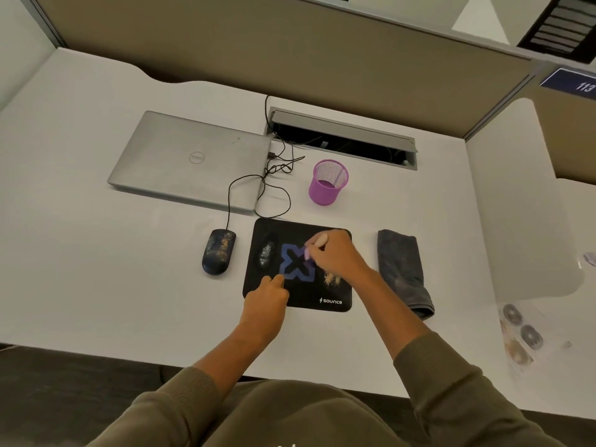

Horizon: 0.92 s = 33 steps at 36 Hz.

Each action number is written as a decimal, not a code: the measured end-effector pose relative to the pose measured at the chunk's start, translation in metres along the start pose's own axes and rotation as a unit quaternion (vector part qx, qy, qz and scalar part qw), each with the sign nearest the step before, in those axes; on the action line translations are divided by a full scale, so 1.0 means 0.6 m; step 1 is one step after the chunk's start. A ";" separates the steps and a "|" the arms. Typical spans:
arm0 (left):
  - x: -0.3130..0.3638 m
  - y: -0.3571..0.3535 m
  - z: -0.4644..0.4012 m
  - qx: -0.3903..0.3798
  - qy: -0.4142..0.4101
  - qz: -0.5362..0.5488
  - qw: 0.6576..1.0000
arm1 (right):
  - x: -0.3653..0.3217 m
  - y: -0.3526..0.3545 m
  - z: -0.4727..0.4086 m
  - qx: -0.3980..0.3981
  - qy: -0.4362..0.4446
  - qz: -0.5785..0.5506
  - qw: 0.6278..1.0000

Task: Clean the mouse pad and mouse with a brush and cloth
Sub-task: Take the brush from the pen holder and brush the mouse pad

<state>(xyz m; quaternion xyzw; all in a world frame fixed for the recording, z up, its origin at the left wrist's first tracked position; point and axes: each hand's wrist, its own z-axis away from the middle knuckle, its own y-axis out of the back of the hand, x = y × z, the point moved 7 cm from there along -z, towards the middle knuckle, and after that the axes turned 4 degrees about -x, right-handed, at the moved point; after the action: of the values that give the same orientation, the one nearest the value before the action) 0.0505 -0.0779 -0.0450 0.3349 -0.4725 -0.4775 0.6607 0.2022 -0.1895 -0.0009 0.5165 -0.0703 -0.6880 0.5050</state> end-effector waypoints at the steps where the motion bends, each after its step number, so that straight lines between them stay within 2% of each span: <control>1: 0.000 0.000 0.000 -0.001 0.000 -0.005 1.000 | -0.005 -0.019 0.004 -0.038 0.007 0.004 0.999; 3: 0.000 -0.001 -0.001 -0.002 -0.002 -0.012 1.000 | 0.002 -0.041 0.013 -0.077 0.003 0.042 0.996; 5: -0.001 -0.001 -0.001 -0.001 -0.003 -0.014 1.000 | 0.022 -0.024 0.017 -0.040 -0.016 0.069 0.997; 8: -0.001 0.001 0.001 0.002 -0.001 -0.015 1.000 | 0.038 0.012 0.022 0.030 -0.016 0.043 0.999; 11: 0.003 0.003 0.003 -0.001 -0.001 -0.019 1.000 | 0.022 -0.014 0.032 -0.032 0.016 0.009 0.999; 14: 0.004 0.004 0.003 0.001 -0.002 -0.019 1.000 | 0.028 -0.046 0.047 -0.104 0.019 0.062 0.992; 17: 0.002 0.003 0.004 0.005 -0.003 -0.015 1.000 | 0.060 -0.008 0.046 -0.058 -0.025 0.081 0.995; 19: 0.002 0.001 0.004 0.006 -0.001 -0.011 1.000 | 0.062 0.009 0.049 -0.034 -0.019 0.060 0.997; 24: 0.002 -0.001 0.005 0.005 0.000 -0.005 1.000 | 0.045 -0.027 0.062 -0.097 0.009 0.078 0.992; 26: 0.001 -0.001 0.004 0.007 0.001 -0.001 1.000 | 0.054 -0.005 0.057 -0.075 -0.012 0.070 0.995; 30: 0.000 -0.003 0.006 0.006 0.003 0.003 1.000 | 0.068 0.077 0.041 0.046 -0.049 -0.010 0.998; 33: 0.002 -0.005 0.006 0.002 0.007 0.000 1.000 | 0.063 0.107 0.028 0.114 -0.036 -0.044 0.992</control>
<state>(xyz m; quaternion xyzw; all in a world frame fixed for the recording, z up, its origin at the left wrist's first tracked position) 0.0461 -0.0800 -0.0458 0.3395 -0.4693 -0.4738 0.6633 0.2307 -0.2565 0.0227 0.5484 -0.1432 -0.7152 0.4091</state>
